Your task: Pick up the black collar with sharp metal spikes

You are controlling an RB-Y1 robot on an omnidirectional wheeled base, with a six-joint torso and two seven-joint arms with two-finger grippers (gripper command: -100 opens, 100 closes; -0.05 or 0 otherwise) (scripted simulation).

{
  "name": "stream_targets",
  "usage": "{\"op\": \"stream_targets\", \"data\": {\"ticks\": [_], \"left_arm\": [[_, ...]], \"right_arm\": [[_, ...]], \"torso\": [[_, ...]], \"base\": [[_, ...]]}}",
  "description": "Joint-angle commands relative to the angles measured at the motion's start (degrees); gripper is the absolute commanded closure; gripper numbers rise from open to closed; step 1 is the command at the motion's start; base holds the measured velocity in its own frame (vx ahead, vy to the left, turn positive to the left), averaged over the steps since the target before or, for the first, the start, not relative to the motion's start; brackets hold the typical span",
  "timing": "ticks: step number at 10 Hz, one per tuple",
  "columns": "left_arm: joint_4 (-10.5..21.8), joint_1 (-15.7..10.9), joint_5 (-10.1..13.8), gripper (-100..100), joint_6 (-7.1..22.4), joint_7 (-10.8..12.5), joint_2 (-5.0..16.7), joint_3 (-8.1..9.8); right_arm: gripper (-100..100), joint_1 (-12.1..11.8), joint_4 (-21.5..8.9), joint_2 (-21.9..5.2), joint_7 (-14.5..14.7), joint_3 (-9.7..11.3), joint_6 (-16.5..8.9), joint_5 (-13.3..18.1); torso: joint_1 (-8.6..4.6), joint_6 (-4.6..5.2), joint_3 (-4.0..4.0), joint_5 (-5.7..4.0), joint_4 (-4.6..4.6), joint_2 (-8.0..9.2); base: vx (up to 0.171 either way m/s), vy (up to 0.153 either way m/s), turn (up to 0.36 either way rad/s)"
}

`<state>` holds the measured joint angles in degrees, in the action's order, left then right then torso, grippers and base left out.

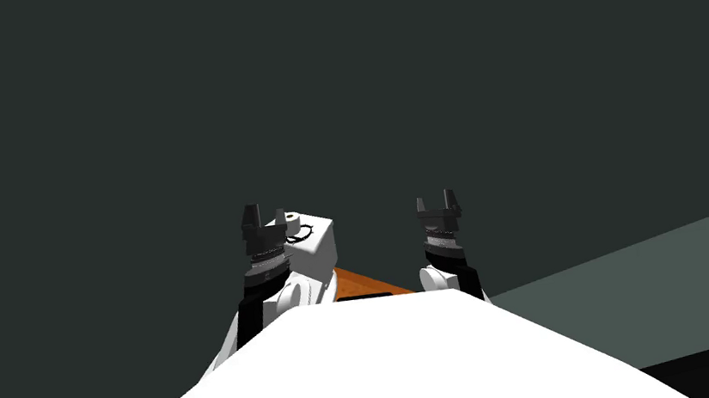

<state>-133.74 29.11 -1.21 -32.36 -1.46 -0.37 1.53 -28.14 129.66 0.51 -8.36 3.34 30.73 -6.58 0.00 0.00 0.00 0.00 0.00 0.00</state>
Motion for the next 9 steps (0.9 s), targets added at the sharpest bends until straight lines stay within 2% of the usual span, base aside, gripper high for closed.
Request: {"op": "stream_targets", "data": {"ticks": [1, 5, 9], "left_arm": [[0.14, 0.05, -0.06, -100, 0.83, -0.04, 2.08, 0.09], [0.88, 0.33, -0.35, -100, 5.67, -0.28, 6.92, 0.62], [2.0, 0.73, -0.8, -100, 12.67, -0.6, 9.37, 1.46]], "right_arm": [[0, 0.0, 0.0, 0.0, 0.0, 0.0, 0.0, 0.0], [0, 0.01, 0.0, 0.0, 0.0, 0.0, 0.0, 0.0], [0, 0.01, 0.0, 0.0, 0.0, 0.0, 0.0, 0.0]], "torso": [[0.0, 0.0, 0.0, 0.0, 0.0, 0.0], [-0.05, 0.0, 0.11, -0.01, 0.04, 0.19], [-0.05, 0.01, 0.18, -0.01, 0.07, 0.31]], "base": [[-0.015, -0.005, -0.008], [-0.046, -0.014, -0.016], [-0.077, -0.02, -0.023]]}}
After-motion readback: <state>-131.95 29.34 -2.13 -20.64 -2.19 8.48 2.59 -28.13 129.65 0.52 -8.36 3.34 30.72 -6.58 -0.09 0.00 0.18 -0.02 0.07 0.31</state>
